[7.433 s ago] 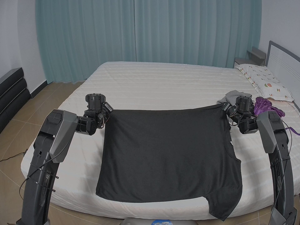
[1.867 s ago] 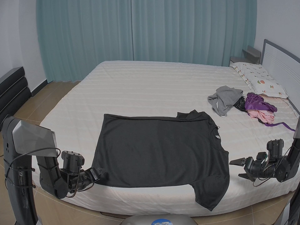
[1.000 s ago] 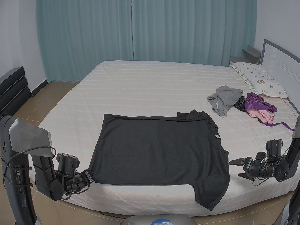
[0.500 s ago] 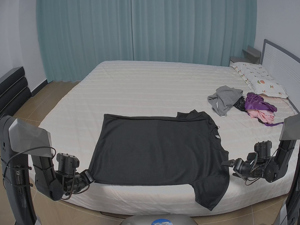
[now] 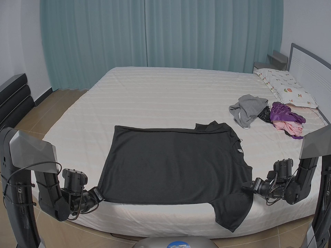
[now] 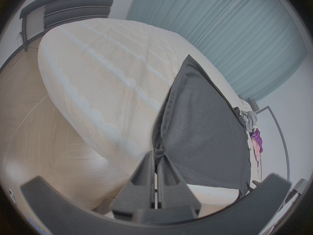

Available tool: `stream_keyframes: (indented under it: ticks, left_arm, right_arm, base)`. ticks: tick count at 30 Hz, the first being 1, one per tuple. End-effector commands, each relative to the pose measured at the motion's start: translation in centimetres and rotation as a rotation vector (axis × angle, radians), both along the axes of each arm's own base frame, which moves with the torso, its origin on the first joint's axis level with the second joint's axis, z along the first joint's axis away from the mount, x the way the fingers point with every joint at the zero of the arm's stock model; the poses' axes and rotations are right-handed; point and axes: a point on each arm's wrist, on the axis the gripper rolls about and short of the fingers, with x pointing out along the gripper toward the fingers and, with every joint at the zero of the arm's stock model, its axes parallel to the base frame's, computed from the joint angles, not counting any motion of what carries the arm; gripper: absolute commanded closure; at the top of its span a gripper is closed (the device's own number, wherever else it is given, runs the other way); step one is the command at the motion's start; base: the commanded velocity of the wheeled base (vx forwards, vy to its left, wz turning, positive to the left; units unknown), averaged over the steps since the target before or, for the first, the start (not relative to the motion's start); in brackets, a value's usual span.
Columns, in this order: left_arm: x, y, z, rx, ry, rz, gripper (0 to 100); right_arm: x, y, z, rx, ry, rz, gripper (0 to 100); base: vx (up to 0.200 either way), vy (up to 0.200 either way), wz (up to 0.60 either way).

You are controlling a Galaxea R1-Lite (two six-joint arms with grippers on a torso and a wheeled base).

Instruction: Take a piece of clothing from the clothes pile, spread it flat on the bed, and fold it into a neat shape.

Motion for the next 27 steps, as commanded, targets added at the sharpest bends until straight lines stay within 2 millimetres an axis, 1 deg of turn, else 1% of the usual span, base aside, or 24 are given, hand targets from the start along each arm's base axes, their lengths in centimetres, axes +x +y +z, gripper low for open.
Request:
stream_keyframes:
  ticks: [1, 6, 13, 19, 27]
  left_arm:
    - [0.0, 0.0, 0.0, 0.0, 0.0, 0.001, 100]
    - [0.0, 0.0, 0.0, 0.0, 0.0, 0.001, 100]
    - [0.0, 0.0, 0.0, 0.0, 0.0, 0.001, 100]
    - [0.0, 0.0, 0.0, 0.0, 0.0, -0.001, 100]
    - [0.0, 0.0, 0.0, 0.0, 0.0, -0.001, 100]
  right_arm:
    - [0.0, 0.2, -0.6, 0.0, 0.016, 0.007, 100]
    - [0.4, 0.1, -0.4, 0.001, -0.003, 0.001, 100]
    - [2.4, -0.6, 0.9, 0.012, -0.094, -0.032, 100]
    - [3.3, -0.7, 1.8, 0.011, -0.141, -0.035, 100]
    - [4.8, -0.7, 1.7, 0.008, -0.173, -0.029, 100]
  base:
    - [0.0, 0.0, 0.0]
    - [0.0, 0.0, 0.0]
    - [0.0, 0.0, 0.0]
    - [0.0, 0.0, 0.0]
    - [0.0, 0.0, 0.0]
